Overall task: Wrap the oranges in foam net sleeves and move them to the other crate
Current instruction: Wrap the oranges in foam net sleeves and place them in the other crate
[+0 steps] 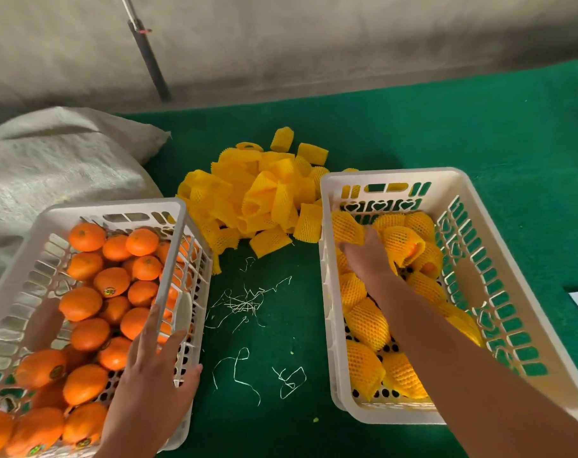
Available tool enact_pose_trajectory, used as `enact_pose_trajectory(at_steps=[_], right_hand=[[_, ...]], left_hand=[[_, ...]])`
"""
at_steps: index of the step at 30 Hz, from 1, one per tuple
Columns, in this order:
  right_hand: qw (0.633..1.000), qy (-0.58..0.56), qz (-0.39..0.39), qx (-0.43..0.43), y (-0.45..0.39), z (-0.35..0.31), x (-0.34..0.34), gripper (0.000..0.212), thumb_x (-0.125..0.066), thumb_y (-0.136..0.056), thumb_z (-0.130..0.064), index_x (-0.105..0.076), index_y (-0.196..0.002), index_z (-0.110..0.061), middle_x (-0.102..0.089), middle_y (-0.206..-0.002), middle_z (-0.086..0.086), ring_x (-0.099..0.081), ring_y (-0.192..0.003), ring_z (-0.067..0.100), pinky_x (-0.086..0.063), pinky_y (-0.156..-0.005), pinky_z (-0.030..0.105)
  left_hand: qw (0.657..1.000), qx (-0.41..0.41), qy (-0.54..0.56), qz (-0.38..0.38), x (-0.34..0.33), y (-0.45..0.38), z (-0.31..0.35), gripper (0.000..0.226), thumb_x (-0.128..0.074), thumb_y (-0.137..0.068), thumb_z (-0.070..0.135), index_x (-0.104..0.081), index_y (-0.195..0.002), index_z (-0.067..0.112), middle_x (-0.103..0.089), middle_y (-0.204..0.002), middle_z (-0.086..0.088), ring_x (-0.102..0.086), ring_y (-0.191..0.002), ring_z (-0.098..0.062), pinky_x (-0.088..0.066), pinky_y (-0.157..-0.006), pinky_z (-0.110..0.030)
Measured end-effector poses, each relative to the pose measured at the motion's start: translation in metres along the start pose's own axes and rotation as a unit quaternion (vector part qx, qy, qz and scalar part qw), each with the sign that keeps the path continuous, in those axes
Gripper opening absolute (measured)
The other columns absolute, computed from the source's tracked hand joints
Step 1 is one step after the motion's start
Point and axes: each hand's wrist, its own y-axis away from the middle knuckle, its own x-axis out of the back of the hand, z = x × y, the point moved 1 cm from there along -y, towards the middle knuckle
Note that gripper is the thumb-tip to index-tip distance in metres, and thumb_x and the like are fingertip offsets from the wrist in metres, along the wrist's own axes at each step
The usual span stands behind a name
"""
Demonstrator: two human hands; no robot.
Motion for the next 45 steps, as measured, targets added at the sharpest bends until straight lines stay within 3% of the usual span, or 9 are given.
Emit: enact_pose_trajectory(at_steps=[6,9,12,16,22,27,33,39,45], right_hand=[[0.995,-0.001,-0.048,0.083,0.084,0.0,-0.005,0.066,-0.056,-0.098,-0.064,-0.041,-0.153,-0.032,-0.053,-0.146,-0.003,-0.058,-0.119,0.013,-0.053,-0.084,0.032],[0.991,0.049,-0.033,0.123,0.104,-0.002,-0.019,0.06,-0.06,-0.1,-0.052,-0.04,-0.153,-0.03,-0.054,-0.142,-0.002,-0.058,-0.123,0.022,-0.056,-0.096,0.048],[0.988,0.072,-0.008,0.138,0.109,0.001,-0.026,0.062,-0.066,-0.1,-0.038,-0.036,-0.154,-0.03,-0.05,-0.145,0.001,-0.055,-0.126,0.026,-0.056,-0.098,0.054],[0.984,0.078,0.003,0.158,0.107,0.007,-0.028,0.057,-0.066,-0.101,-0.03,-0.039,-0.151,-0.032,-0.053,-0.134,0.002,-0.058,-0.115,0.028,-0.058,-0.087,0.051],[0.983,0.103,0.01,0.154,0.103,0.01,-0.031,0.053,-0.065,-0.102,-0.026,-0.038,-0.148,-0.032,-0.053,-0.128,0.006,-0.061,-0.099,0.03,-0.046,-0.053,0.027],[0.982,0.117,0.014,0.149,0.103,0.01,-0.032,0.056,-0.066,-0.101,-0.027,-0.037,-0.148,-0.032,-0.052,-0.135,0.01,-0.06,-0.11,0.036,-0.061,-0.07,0.051],[0.979,0.132,0.032,0.151,0.105,0.006,-0.034,0.061,-0.069,-0.099,-0.026,-0.035,-0.149,-0.031,-0.052,-0.137,0.012,-0.06,-0.111,0.037,-0.062,-0.074,0.057],[0.977,0.148,0.043,0.144,0.107,0.004,-0.035,0.062,-0.07,-0.099,-0.026,-0.033,-0.15,-0.032,-0.053,-0.142,0.009,-0.062,-0.117,0.037,-0.063,-0.074,0.058],[0.977,0.147,0.043,0.146,0.106,0.005,-0.035,0.062,-0.07,-0.098,-0.025,-0.034,-0.148,-0.032,-0.054,-0.141,0.007,-0.064,-0.114,0.033,-0.064,-0.071,0.055]], left_hand=[[1.0,0.004,0.027,0.005,0.007,0.004,0.005,0.056,-0.078,-0.084,0.046,-0.061,-0.135,0.032,0.007,-0.171,0.017,-0.026,-0.151,-0.028,-0.057,-0.094,-0.055],[0.996,-0.003,0.089,0.018,0.016,0.005,0.006,0.047,-0.075,-0.09,0.041,-0.06,-0.135,0.035,0.002,-0.169,0.025,-0.022,-0.153,-0.016,-0.053,-0.097,-0.045],[0.98,0.041,0.195,0.026,0.029,0.0,-0.001,0.042,-0.059,-0.099,0.046,-0.053,-0.14,0.04,-0.025,-0.163,0.022,-0.03,-0.15,-0.008,-0.043,-0.113,-0.04],[0.961,0.135,0.234,0.065,0.043,-0.018,-0.036,0.033,-0.049,-0.105,0.045,-0.054,-0.138,0.043,-0.053,-0.139,0.02,-0.053,-0.126,-0.012,-0.045,-0.096,-0.032],[0.969,0.198,0.069,-0.13,0.015,-0.037,-0.107,0.037,-0.059,-0.101,0.028,-0.059,-0.136,0.016,-0.059,-0.138,-0.01,-0.056,-0.127,-0.029,-0.048,-0.103,-0.044],[0.969,0.145,-0.047,-0.195,-0.004,-0.032,-0.127,0.044,-0.073,-0.09,0.032,-0.06,-0.129,0.016,-0.052,-0.128,-0.011,-0.053,-0.118,-0.027,-0.046,-0.103,-0.037],[0.973,0.073,0.066,-0.21,-0.019,-0.043,-0.109,0.04,-0.075,-0.087,0.031,-0.064,-0.119,0.01,-0.064,-0.115,-0.01,-0.06,-0.108,-0.03,-0.05,-0.086,-0.041],[0.959,0.135,0.086,-0.235,-0.043,-0.057,-0.104,0.027,-0.064,-0.094,0.036,-0.057,-0.114,0.02,-0.065,-0.1,-0.002,-0.065,-0.09,-0.022,-0.059,-0.084,-0.047],[0.964,0.202,0.069,-0.157,-0.029,-0.053,-0.101,0.052,-0.065,-0.077,0.06,-0.055,-0.114,0.024,-0.064,-0.102,0.002,-0.063,-0.091,-0.022,-0.056,-0.074,-0.041]])
